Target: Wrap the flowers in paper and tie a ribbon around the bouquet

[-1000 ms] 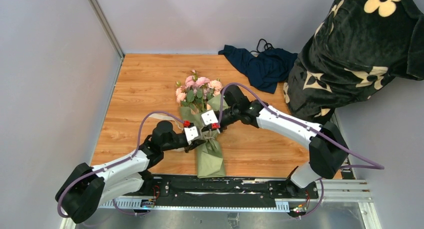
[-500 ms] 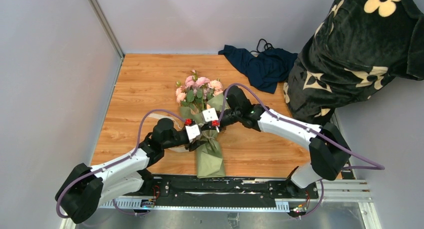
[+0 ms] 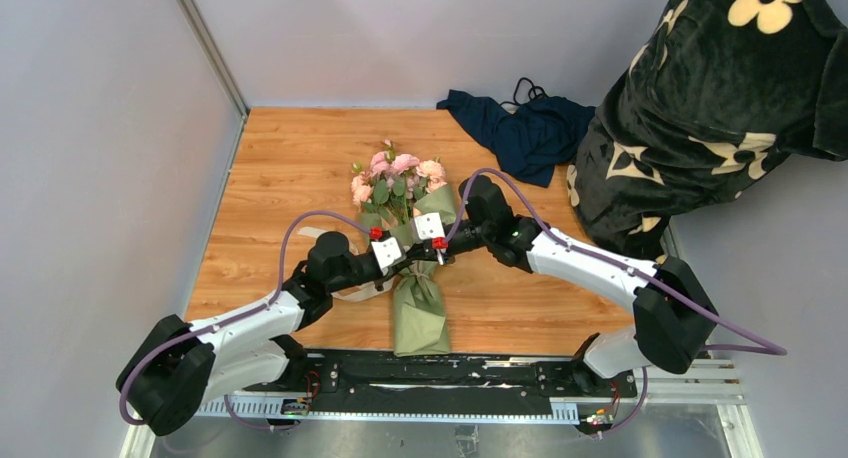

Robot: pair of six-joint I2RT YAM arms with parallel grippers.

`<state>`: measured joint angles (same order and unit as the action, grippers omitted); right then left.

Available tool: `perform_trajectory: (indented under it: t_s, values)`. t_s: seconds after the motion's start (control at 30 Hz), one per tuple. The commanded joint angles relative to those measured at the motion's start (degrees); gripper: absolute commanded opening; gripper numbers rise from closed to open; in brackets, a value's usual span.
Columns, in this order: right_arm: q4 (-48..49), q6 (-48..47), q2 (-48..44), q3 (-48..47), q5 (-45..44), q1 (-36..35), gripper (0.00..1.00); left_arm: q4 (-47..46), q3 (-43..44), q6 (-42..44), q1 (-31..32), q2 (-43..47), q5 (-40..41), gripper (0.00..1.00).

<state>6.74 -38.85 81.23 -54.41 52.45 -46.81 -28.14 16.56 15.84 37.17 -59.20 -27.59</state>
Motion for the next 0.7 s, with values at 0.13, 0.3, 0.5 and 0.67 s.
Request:
perform_trajectory:
  t_s: [0.13,0.3,0.5,0.67]
  values:
    - [-9.81,-3.73,-3.63,-1.64,1.40,4.01,0.42,-3.51,0.19,0.89,0.19,-0.40,-0.85,0.00]
    - [-17.62,-22.33,-5.06,-1.78,9.09,6.83,0.67,-3.69,-0.35,6.63,0.19,-0.60,-3.88,0.00]
    - [-36.14,-38.30,5.47,-14.16,13.81,6.54,0.73,-3.76,0.47,7.25,0.19,-1.60,-4.37,0.00]
    - [-58.12,-56.59,11.47,-21.48,12.56,4.23,0.75,-3.75,0.63,6.52,0.19,-1.68,-4.20,0.00]
